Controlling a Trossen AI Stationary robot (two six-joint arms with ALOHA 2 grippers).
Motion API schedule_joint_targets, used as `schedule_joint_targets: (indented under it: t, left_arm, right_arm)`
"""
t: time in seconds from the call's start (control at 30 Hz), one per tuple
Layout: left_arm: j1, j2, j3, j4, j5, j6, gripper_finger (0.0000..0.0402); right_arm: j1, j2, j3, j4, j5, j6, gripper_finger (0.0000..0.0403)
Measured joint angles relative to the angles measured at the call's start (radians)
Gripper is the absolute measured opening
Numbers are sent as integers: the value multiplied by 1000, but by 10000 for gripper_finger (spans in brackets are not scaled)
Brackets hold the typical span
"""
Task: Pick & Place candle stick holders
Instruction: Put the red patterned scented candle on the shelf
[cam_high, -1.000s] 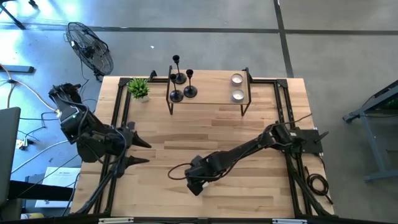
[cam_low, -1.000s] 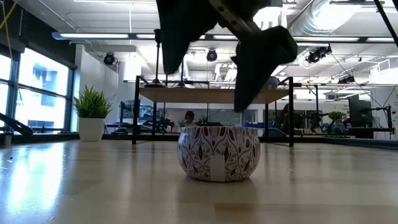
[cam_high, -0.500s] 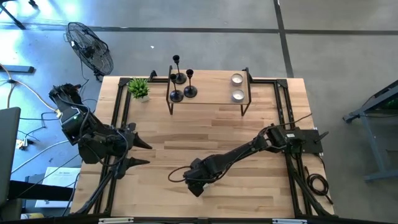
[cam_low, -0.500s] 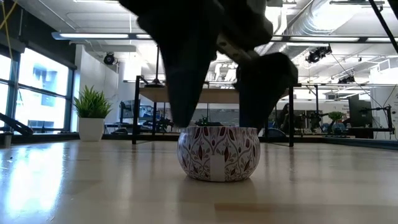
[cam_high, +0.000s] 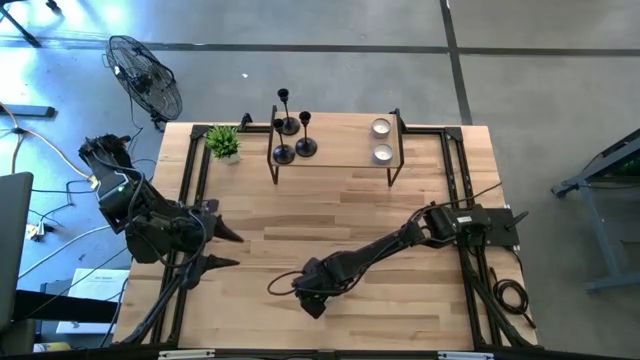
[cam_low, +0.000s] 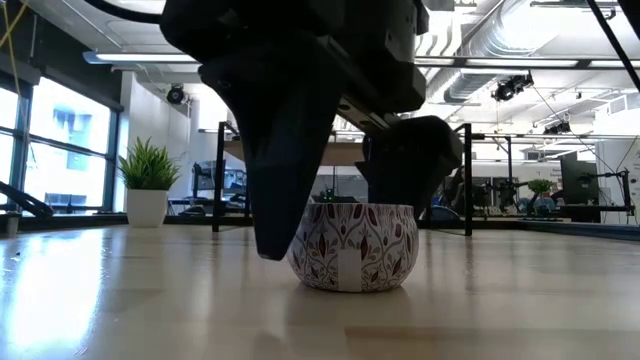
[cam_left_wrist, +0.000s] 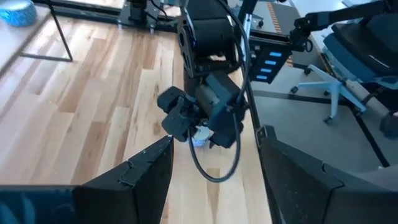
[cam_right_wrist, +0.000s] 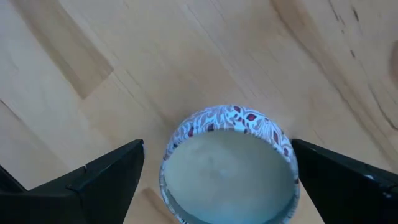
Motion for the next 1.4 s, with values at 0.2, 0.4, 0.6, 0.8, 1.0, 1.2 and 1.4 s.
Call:
schedule_joint_targets:
  t: [0.2,0.4,0.6,0.8,1.0,1.2,1.4]
  left_arm:
    - [0,0,0,0,29,-13,239]
    - [0,0,0,0,38,-17,239]
    - [0,0,0,0,38,-17,239]
    - [0,0,0,1,37,-17,239]
    - [0,0,0,1,37,-23,239]
    - [0,0,0,1,42,-25,239]
    - [0,0,0,0,62,-27,239]
  right_arm:
    - [1,6,0,-1,20,-35,399]
    - [1,8,0,-1,25,-41,398]
    - [0,9,-1,-9,23,-48,388]
    - [0,9,-2,-26,22,-50,349]
    - [0,9,-3,-45,21,-49,287]
    - [-1,9,-3,-55,24,-49,288]
    - [-1,-3,-5,-83,18,-49,288]
